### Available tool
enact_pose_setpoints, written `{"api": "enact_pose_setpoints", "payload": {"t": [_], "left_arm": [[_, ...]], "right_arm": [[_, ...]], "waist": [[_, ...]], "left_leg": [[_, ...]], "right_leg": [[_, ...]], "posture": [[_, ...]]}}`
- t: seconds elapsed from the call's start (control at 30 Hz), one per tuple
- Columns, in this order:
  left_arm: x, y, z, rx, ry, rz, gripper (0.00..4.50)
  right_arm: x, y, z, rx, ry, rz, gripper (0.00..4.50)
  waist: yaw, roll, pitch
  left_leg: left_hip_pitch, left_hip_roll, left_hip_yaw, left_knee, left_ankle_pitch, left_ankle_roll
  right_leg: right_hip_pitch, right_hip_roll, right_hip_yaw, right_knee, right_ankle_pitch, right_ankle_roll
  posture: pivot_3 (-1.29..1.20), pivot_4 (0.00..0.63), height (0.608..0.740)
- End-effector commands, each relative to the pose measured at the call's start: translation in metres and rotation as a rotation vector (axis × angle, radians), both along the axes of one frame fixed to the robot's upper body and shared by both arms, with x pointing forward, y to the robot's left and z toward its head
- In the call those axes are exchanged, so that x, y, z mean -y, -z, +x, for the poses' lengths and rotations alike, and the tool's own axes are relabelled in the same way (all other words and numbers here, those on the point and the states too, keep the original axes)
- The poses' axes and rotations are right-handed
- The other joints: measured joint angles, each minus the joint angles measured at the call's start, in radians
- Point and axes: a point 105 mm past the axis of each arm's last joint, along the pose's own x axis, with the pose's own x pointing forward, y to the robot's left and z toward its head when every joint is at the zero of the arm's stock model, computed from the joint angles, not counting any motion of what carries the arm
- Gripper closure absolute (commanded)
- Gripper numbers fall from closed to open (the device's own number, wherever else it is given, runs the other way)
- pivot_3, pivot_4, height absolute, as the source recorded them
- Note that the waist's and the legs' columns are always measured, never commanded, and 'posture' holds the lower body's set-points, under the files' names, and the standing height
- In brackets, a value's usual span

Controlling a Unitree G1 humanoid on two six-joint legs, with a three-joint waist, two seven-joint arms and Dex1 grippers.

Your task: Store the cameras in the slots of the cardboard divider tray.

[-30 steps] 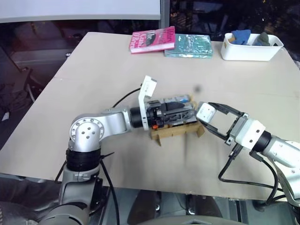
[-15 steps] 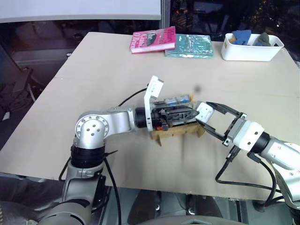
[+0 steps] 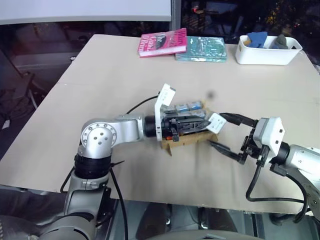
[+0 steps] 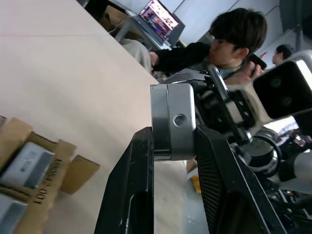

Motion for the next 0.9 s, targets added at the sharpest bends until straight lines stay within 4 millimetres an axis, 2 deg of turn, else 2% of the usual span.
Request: {"api": "enact_pose_setpoints", "payload": {"t": [0.03, 0.13, 0.23, 0.3, 0.37, 0.57, 0.9], "left_arm": [[-0.015, -0.020, 0.008, 0.109, -0.050, -0.033, 3.87], [-0.033, -0.017, 0.011, 0.208, -0.086, 0.043, 3.87], [-0.060, 0.005, 0.005, 0.333, -0.033, 0.255, 3.87], [-0.077, 0.018, 0.005, 0.368, -0.001, 0.369, 3.87], [-0.085, 0.018, 0.007, 0.363, 0.008, 0.386, 3.87], [-0.089, 0.018, 0.016, 0.432, 0.049, 0.475, 3.87], [-0.082, 0.011, 0.037, 0.508, 0.124, 0.526, 3.87]], "right_arm": [[0.011, -0.004, -0.004, 0.026, 0.036, -0.032, 0.05], [0.026, -0.001, -0.007, -0.077, 0.080, 0.043, 0.05], [0.038, 0.001, -0.018, -0.159, 0.071, 0.097, 0.05], [0.047, 0.002, -0.024, -0.160, 0.081, 0.091, 0.05], [0.053, 0.001, -0.027, -0.150, 0.096, 0.079, 0.05], [0.064, 0.008, -0.034, -0.176, 0.149, 0.060, 0.05], [0.056, 0.019, -0.037, -0.182, 0.181, 0.080, 0.05]], "waist": [[0.000, 0.000, 0.000], [0.001, 0.000, 0.000], [-0.003, 0.000, 0.000], [-0.002, 0.000, 0.000], [0.005, 0.000, 0.000], [0.012, 0.000, 0.000], [0.002, -0.001, 0.001]], "left_leg": [[0.000, 0.000, 0.000, 0.000, 0.000, 0.000], [-0.001, 0.000, 0.000, 0.000, 0.000, 0.000], [0.000, 0.000, 0.001, -0.002, 0.000, 0.000], [0.001, 0.000, 0.002, -0.004, 0.000, 0.000], [0.001, 0.000, 0.002, -0.004, 0.000, 0.000], [-0.001, 0.000, 0.001, -0.002, -0.001, 0.001], [-0.001, 0.000, 0.002, -0.001, -0.001, 0.002]], "right_leg": [[0.000, 0.001, 0.000, 0.000, 0.000, 0.000], [0.000, 0.003, 0.000, -0.001, 0.000, 0.000], [0.000, 0.003, 0.000, -0.001, 0.000, 0.000], [-0.001, 0.004, 0.002, -0.001, 0.000, 0.000], [-0.001, 0.004, 0.002, -0.002, 0.000, 0.000], [0.000, -0.002, 0.000, -0.002, 0.000, 0.000], [-0.001, 0.004, 0.001, -0.001, 0.000, 0.000]], "posture": [[0.00, 0.150, 0.740], [0.00, 0.150, 0.740], [0.00, 0.150, 0.740], [0.00, 0.150, 0.740], [0.00, 0.150, 0.740], [0.00, 0.150, 0.740], [0.00, 0.150, 0.740]]}}
